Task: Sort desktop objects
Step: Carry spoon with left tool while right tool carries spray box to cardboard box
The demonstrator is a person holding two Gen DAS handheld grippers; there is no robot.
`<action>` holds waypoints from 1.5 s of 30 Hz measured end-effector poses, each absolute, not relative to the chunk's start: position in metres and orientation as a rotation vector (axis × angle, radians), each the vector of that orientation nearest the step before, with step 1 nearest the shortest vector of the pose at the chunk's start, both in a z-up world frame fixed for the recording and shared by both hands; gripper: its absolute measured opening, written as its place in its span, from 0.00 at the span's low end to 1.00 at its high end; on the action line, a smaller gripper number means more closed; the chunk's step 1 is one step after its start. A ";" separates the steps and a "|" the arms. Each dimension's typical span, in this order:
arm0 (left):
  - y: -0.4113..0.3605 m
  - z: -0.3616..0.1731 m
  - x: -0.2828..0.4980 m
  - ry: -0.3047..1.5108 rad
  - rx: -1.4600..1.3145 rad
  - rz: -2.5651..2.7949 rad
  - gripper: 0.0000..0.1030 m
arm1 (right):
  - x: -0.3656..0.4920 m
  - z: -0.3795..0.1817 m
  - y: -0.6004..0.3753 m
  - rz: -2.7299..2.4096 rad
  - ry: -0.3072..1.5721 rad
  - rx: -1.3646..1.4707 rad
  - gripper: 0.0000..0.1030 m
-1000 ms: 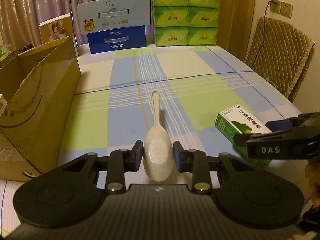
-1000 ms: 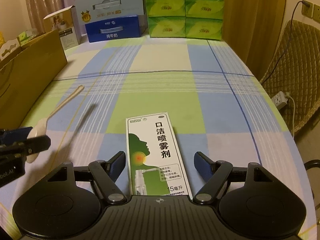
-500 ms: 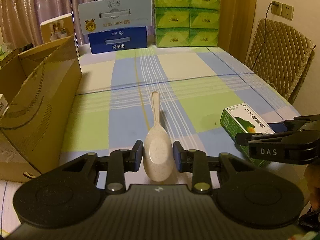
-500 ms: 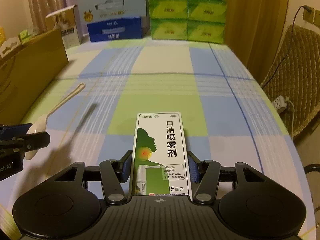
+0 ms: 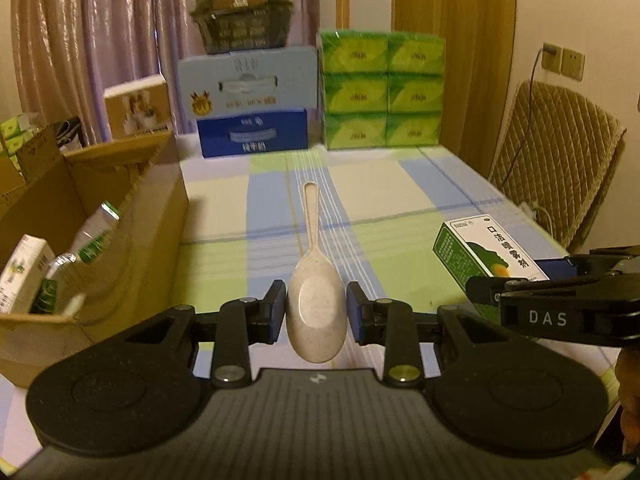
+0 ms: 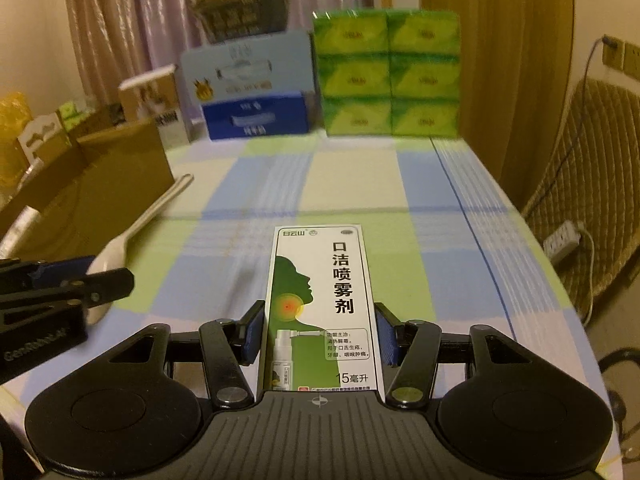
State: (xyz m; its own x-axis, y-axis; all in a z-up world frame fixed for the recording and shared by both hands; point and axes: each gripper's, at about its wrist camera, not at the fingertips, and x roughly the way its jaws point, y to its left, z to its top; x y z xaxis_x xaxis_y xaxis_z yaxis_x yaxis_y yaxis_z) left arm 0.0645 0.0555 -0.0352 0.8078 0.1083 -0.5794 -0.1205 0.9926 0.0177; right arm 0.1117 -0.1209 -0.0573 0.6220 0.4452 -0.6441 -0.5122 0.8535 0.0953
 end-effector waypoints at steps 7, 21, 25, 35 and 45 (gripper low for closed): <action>0.068 -0.009 0.049 0.572 -0.025 0.152 0.26 | 0.094 -0.025 -0.108 0.588 0.655 -0.090 0.51; 0.095 0.021 0.012 0.505 -0.045 0.208 0.26 | 0.065 0.010 -0.080 0.655 0.587 -0.095 0.51; 0.110 0.028 0.003 0.490 -0.053 0.237 0.26 | 0.056 0.017 -0.064 0.688 0.572 -0.101 0.51; 0.165 0.044 -0.015 0.470 -0.057 0.318 0.26 | 0.046 0.036 -0.003 0.801 0.546 -0.085 0.51; 0.232 0.051 -0.012 0.479 -0.088 0.363 0.26 | 0.055 0.049 0.071 0.905 0.546 -0.071 0.51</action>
State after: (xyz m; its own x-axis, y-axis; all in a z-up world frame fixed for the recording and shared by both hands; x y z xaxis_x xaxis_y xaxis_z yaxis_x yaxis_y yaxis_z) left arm -0.0122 0.2320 0.0514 0.8252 0.3203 -0.4653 -0.3611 0.9325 0.0015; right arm 0.0547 0.0714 0.0488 0.4914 0.7275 -0.4788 -0.7626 0.6250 0.1669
